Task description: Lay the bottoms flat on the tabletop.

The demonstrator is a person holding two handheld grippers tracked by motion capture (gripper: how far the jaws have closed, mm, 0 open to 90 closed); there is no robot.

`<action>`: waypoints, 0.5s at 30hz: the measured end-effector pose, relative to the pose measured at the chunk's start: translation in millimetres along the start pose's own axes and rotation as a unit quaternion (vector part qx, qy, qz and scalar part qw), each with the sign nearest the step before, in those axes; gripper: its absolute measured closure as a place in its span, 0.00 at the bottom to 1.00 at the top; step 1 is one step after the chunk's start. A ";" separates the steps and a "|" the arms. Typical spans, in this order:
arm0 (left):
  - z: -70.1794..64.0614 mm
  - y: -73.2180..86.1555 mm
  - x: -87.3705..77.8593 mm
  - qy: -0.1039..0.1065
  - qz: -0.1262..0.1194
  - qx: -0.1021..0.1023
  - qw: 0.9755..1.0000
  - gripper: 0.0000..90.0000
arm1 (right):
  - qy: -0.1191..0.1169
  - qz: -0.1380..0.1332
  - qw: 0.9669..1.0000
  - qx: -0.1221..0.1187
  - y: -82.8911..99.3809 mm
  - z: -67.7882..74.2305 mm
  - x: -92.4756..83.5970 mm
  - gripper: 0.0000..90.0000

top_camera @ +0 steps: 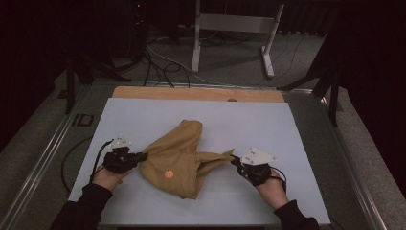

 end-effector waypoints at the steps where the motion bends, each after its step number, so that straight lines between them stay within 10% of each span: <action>1: 0.0 0.0 0.0 0.000 0.000 0.000 1.000 0.98 | -0.005 0.003 1.000 0.001 5.2 2.6 -4.8 1.00; 9: 2.9 28.6 -0.5 -0.026 0.056 -0.002 0.998 0.98 | -0.084 0.050 0.995 -0.017 43.8 51.2 -16.8 1.00; 15: 8.6 30.4 -8.6 -0.017 0.036 -0.010 0.999 0.87 | -0.110 0.059 0.992 -0.018 41.7 66.0 -14.2 0.86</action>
Point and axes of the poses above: each handheld gripper's, and its own axes: x roughly forward along the jaws, y roughly out of its underside, z roughly to its left, the point moved 10 cm from there along x, roughly forward along the jaws, and after that the axes turned 4 degrees about x, right-handed, at the moved point
